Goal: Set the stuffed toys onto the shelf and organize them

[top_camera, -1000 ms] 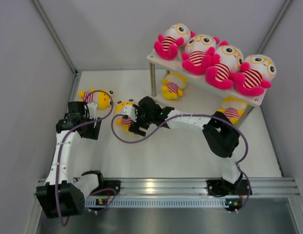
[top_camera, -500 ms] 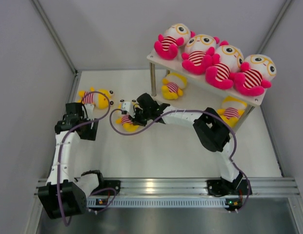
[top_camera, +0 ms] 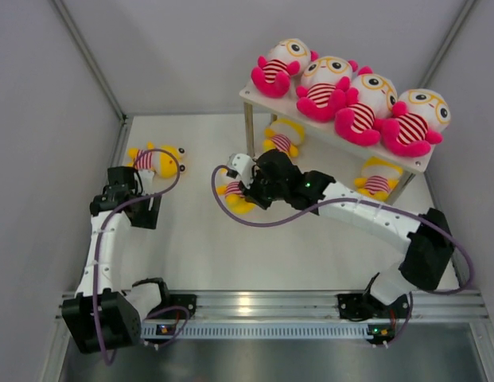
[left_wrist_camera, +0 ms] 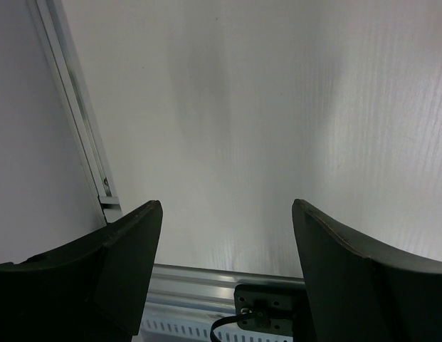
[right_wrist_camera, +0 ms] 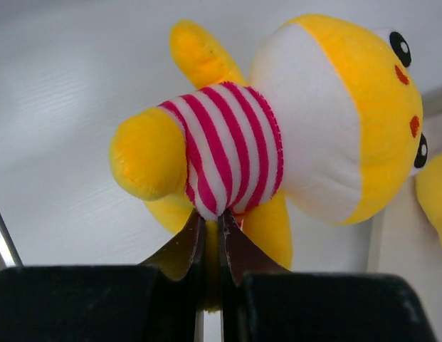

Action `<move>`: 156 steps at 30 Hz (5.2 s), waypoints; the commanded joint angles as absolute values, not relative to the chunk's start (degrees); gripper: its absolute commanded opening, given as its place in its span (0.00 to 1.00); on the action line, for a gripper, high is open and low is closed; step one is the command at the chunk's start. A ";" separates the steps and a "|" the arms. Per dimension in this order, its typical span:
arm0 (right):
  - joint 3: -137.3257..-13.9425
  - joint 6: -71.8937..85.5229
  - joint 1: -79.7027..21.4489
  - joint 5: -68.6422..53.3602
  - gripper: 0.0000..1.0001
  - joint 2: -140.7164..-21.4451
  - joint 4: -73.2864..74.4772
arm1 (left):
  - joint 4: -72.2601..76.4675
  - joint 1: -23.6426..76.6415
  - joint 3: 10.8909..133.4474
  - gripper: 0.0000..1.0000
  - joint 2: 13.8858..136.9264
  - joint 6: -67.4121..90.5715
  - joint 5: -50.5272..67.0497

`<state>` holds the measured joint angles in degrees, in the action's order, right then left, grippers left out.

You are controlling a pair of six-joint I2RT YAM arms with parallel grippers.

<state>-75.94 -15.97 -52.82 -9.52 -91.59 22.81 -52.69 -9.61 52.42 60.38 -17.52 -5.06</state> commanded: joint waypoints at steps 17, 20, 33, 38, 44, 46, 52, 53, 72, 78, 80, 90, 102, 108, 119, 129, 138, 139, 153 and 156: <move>-72.43 -11.59 -41.59 34.37 0.00 -77.43 38.60 | -50.98 -9.93 57.04 0.80 62.31 -20.65 -0.35; -68.83 -16.25 -39.47 30.69 0.00 -75.85 28.07 | -50.89 -9.93 57.30 0.80 62.93 -20.48 -0.26; -63.63 -25.14 -33.31 22.51 0.00 -83.32 11.51 | -50.98 -9.93 56.60 0.80 61.87 -21.18 -1.14; -61.53 -25.05 -31.56 18.55 0.01 -83.41 9.50 | -50.89 -9.84 57.04 0.81 62.75 -21.62 -0.26; -62.66 -24.61 -30.94 18.89 0.36 -86.30 10.01 | -50.98 -9.76 60.02 0.81 65.03 -24.60 2.02; -64.16 -24.00 -31.02 20.38 0.49 -86.92 12.03 | -50.89 -9.76 61.95 0.80 66.00 -25.92 2.28; -65.57 -24.08 -32.52 23.46 0.70 -84.91 14.15 | -47.73 -8.97 68.36 0.79 73.37 -26.63 4.92; -65.74 -24.00 -32.87 23.47 0.71 -84.55 14.50 | -46.33 -8.44 69.42 0.79 74.61 -26.54 4.83; -67.24 -25.22 -42.36 27.86 0.76 -80.77 17.40 | -30.15 -0.35 98.86 0.79 116.71 -17.85 -10.46; -67.06 -26.10 -46.40 28.39 0.76 -79.81 16.09 | -30.23 -0.53 96.78 0.25 119.45 -14.25 -6.08; -66.62 -26.54 -47.63 28.04 0.76 -79.19 14.78 | -30.15 -0.53 95.11 0.08 117.69 -13.10 -3.96; -61.70 -36.28 -60.02 9.70 0.77 -79.71 -8.23 | -30.41 -0.61 79.20 0.04 90.83 10.43 9.32; -76.62 -58.14 -74.17 5.52 0.80 -103.17 -25.74 | -40.60 -0.70 78.13 0.02 74.01 33.48 18.01; -82.35 -66.17 -74.97 10.46 0.83 -112.23 -27.78 | -41.75 -0.70 76.55 0.02 72.33 36.03 20.48; -95.53 -67.23 -71.11 15.19 0.85 -124.61 -21.01 | -41.75 -0.70 76.29 0.02 71.54 36.39 21.09; -100.37 -61.72 -67.68 25.66 0.37 -130.96 -25.67 | -42.10 -0.70 75.59 0.02 69.87 35.86 20.83; -93.35 -57.75 -67.85 23.65 0.00 -122.35 -26.81 | -42.01 -0.70 74.09 0.04 68.55 33.58 18.81; -92.64 -56.96 -68.03 22.51 0.00 -120.26 -26.28 | -42.01 -0.70 74.27 0.07 68.64 33.31 18.20; -73.48 -34.13 -69.08 9.32 0.00 -93.45 -10.39 | -42.01 -0.79 76.29 0.80 72.25 11.81 20.04; -69.97 -29.20 -68.56 6.78 0.00 -88.01 -6.42 | -42.01 -0.70 77.78 0.90 71.46 6.87 18.64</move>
<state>-71.88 -37.78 -69.23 9.87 -95.35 -8.51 -41.43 -0.69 75.09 72.64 15.92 18.65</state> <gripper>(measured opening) 0.036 0.861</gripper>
